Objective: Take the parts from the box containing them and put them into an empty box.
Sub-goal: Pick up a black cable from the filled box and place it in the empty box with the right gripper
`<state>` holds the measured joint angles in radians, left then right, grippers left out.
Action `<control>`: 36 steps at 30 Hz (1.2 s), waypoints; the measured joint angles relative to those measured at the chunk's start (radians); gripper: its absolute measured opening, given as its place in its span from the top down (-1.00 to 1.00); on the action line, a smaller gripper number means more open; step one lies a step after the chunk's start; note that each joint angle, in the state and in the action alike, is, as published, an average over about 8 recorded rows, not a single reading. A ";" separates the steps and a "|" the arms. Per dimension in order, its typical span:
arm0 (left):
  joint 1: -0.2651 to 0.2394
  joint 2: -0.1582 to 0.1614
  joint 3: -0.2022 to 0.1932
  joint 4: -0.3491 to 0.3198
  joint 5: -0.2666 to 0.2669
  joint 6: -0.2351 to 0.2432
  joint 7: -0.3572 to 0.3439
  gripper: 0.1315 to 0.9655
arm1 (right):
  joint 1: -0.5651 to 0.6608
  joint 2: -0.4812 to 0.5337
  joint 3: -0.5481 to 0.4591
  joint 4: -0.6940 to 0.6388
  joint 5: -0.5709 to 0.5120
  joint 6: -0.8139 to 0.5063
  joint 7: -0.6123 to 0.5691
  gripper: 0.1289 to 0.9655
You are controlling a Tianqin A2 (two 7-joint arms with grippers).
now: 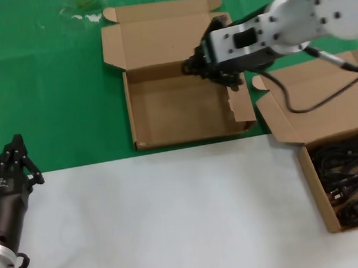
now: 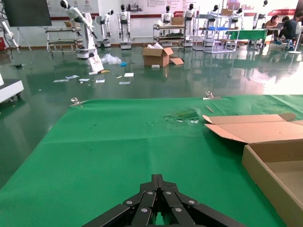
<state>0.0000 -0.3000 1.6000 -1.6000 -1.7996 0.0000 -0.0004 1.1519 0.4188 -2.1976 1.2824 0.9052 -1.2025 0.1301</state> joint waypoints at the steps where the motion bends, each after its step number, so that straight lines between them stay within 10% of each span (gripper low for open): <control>1: 0.000 0.000 0.000 0.000 0.000 0.000 0.000 0.98 | 0.008 -0.021 -0.007 -0.027 -0.002 0.013 -0.010 0.75; 18: 0.000 0.000 0.000 0.000 0.000 0.000 0.000 0.98 | 0.084 -0.277 -0.089 -0.424 -0.001 0.202 -0.141 0.75; 36: 0.000 0.000 0.000 0.000 0.000 0.000 0.000 0.98 | 0.060 -0.260 -0.091 -0.410 0.026 0.225 -0.134 0.49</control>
<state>0.0000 -0.3000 1.6000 -1.6000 -1.7996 0.0000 -0.0004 1.2118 0.1592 -2.2883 0.8727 0.9312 -0.9774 -0.0041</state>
